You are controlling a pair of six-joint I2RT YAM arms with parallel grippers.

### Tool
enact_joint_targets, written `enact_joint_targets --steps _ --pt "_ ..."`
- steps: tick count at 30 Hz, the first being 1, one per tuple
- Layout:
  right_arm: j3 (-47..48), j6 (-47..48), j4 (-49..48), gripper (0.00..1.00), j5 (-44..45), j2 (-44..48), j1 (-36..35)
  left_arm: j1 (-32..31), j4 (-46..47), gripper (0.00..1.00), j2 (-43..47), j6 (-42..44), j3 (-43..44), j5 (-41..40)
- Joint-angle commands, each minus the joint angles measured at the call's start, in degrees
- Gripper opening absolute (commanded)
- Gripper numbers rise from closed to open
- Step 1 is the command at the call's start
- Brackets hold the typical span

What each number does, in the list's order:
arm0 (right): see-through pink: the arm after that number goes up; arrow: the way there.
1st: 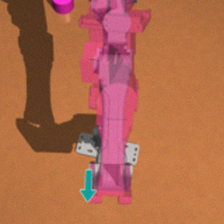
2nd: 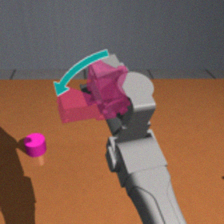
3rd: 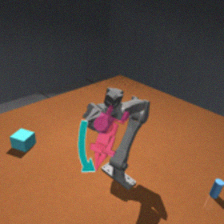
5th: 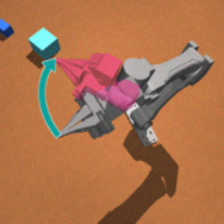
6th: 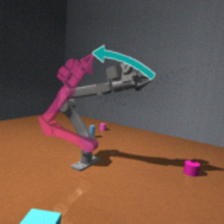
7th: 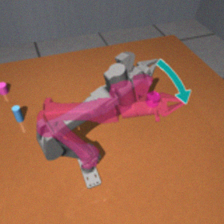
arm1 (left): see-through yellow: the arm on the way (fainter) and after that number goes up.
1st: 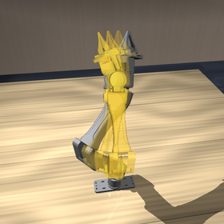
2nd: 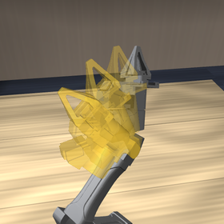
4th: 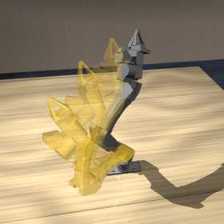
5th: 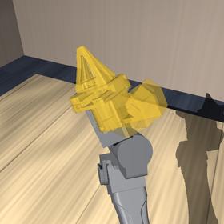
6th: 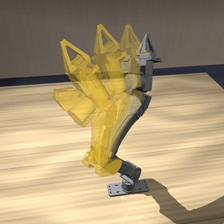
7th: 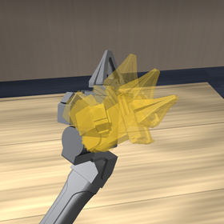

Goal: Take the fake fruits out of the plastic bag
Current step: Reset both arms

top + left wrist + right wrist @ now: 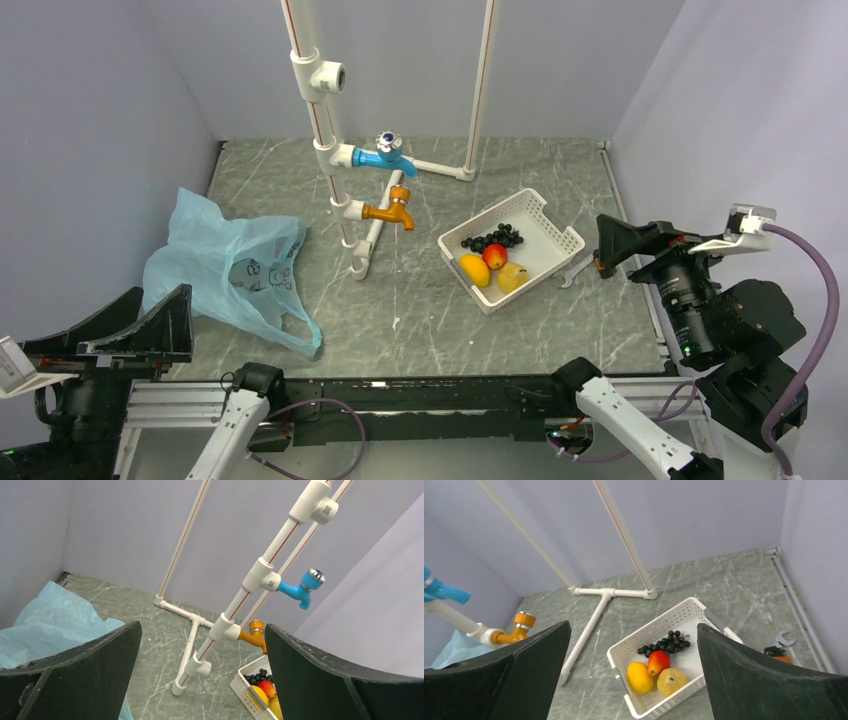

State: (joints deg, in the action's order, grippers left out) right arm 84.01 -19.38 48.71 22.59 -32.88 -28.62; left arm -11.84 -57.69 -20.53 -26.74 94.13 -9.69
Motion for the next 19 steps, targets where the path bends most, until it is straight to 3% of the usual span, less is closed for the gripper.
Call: enact_joint_targets --steps 1,10,19 --pt "0.48 1.07 1.27 1.0 5.58 2.36 0.11 -0.12 2.02 0.99 1.11 -1.1 -2.16 0.59" --pt "-2.18 -3.7 2.54 1.0 12.87 7.52 0.07 -0.12 0.85 1.0 1.89 -2.12 -5.63 -0.4" --pt "-4.45 -3.02 0.05 1.0 12.23 8.1 0.06 -0.12 1.07 0.99 3.65 -2.07 -8.17 -2.27"
